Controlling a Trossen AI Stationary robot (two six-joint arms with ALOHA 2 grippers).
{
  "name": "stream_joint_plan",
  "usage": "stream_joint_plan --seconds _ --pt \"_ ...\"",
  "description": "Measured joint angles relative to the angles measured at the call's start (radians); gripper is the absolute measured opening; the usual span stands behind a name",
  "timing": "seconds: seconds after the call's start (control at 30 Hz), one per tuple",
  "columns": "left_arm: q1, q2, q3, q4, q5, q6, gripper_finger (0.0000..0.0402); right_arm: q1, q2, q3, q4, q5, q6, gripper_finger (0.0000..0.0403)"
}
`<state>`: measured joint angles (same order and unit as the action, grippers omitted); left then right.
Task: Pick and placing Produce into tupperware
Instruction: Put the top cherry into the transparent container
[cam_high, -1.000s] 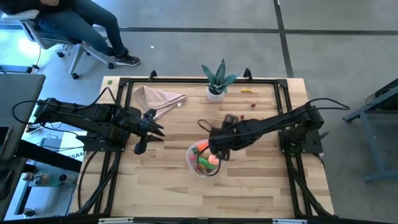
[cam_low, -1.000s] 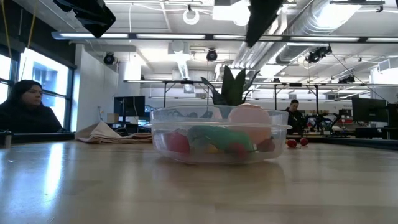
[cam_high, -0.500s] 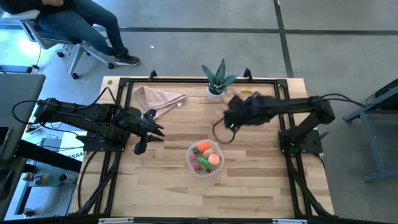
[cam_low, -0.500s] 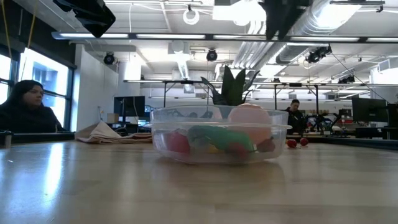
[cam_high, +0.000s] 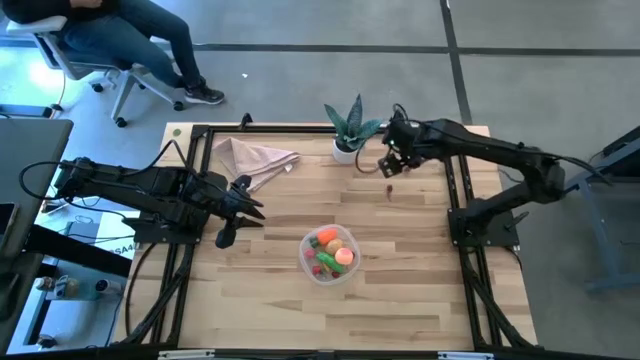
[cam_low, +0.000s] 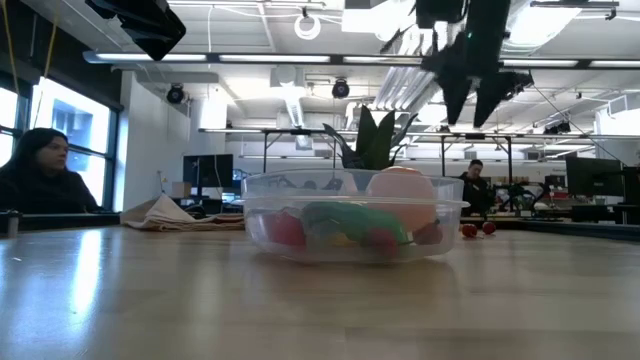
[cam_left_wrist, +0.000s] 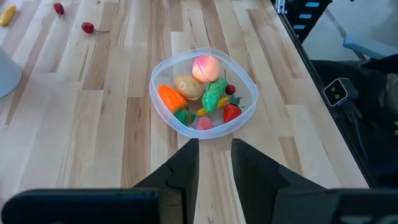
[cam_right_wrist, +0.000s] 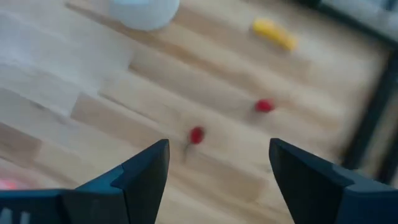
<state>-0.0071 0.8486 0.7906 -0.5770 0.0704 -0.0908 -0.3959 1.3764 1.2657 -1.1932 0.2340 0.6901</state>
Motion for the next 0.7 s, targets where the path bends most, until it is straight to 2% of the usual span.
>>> stream_joint_plan --seconds 0.1,0.2,0.5,0.7 --pt "0.0 0.0 0.0 0.0 0.0 0.0 0.0083 -0.045 0.006 -0.079 0.075 -0.124 0.035 0.0268" --pt "0.0 0.0 0.0 0.0 0.0 0.0 0.0083 -0.062 0.01 -0.15 0.109 -0.184 0.022 0.0268" --pt "0.0 0.0 0.0 0.0 0.0 0.0 0.0083 -0.131 0.01 -0.268 0.173 -0.109 0.107 0.0268" --pt "0.0 0.0 0.0 0.0 0.0 0.0 0.0083 -0.199 0.01 -0.322 0.256 -0.103 0.06 0.0268"
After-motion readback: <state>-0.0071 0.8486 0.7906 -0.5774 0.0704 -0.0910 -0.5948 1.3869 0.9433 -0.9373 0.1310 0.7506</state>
